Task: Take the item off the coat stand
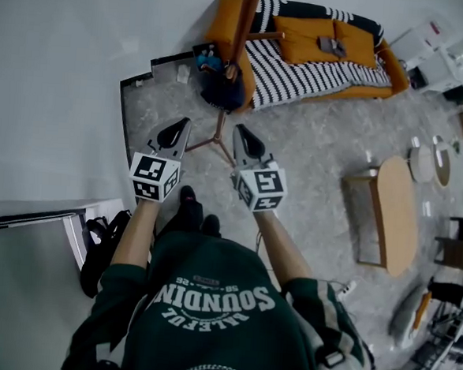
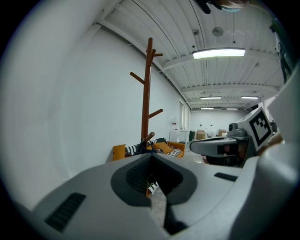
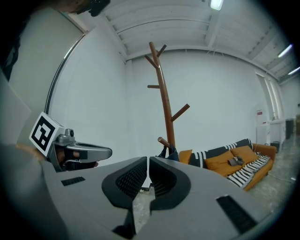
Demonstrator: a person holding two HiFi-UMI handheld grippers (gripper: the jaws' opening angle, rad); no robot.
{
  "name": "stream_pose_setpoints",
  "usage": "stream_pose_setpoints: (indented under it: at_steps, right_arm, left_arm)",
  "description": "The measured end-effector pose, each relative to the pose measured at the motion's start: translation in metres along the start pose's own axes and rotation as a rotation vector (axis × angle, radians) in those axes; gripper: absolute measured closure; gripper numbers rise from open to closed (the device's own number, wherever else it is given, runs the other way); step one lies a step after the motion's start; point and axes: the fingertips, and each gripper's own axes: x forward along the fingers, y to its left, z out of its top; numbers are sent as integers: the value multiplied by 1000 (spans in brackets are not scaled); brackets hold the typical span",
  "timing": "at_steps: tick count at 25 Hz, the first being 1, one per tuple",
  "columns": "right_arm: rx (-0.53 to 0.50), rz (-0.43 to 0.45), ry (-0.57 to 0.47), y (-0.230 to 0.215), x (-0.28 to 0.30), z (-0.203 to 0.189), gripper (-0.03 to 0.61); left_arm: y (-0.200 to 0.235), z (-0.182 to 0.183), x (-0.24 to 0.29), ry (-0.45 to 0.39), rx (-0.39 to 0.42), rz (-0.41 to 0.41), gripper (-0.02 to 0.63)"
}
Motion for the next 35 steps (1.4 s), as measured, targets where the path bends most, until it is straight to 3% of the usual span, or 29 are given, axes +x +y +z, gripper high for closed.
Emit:
stream_pose_setpoints:
  at_steps: [15,22,35]
  right_arm:
    - [8,17,87,5,5,-43,573]
    - [10,-16,75,0,14,-54,398]
    - [5,-94,79,-16,48,-57,298]
  left_arm:
    - [-1,-34,8,49,-41,-18,612]
    - [-3,-48,7,62,-62,-28,612]
    - [14,-62,3,83,-92,-10,612]
